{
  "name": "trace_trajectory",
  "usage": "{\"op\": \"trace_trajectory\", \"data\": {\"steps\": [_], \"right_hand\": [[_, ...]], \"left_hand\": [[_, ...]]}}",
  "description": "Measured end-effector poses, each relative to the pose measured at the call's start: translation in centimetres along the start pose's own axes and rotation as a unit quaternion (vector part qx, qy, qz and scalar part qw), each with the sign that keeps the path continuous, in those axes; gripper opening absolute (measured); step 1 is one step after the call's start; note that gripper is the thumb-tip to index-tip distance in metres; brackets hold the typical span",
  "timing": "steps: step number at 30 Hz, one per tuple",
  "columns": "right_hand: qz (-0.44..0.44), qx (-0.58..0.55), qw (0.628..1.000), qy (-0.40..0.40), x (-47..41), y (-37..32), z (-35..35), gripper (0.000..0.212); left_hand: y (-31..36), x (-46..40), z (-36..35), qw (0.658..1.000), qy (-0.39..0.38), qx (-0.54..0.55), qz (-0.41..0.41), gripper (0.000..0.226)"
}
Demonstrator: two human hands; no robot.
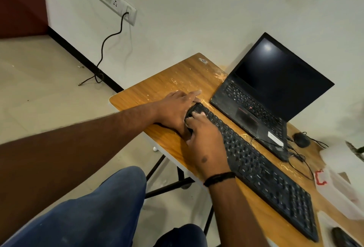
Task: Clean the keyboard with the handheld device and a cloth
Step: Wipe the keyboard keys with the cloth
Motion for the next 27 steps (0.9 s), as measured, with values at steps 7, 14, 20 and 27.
{"op": "trace_trajectory", "data": {"steps": [7,14,20,27], "right_hand": [[-0.021,0.026,0.999,-0.016,2.3,2.5,0.0,0.035],[-0.096,-0.02,0.995,0.009,2.0,2.6,0.1,0.014],[-0.016,-0.041,0.999,0.025,2.5,3.1,1.8,0.03],[-0.153,-0.017,0.982,0.111,-2.7,7.0,3.5,0.03]], "left_hand": [[-0.2,-0.1,-0.1,1.0,-0.006,-0.01,0.011,0.152],[0.0,-0.2,-0.5,1.0,0.015,-0.013,0.0,0.151],[0.4,0.0,-0.6,0.999,-0.005,-0.032,0.004,0.151],[0.2,0.0,-0.6,0.999,-0.021,-0.022,0.024,0.152]]}}
Point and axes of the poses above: each hand's wrist, its own x-axis away from the middle knuckle, its own z-axis out of the back of the hand, y = z × x, the point moved 5 cm from there along -x, towards the middle knuckle, and after that the axes turned 3 degrees about x, right-handed, at the moved point
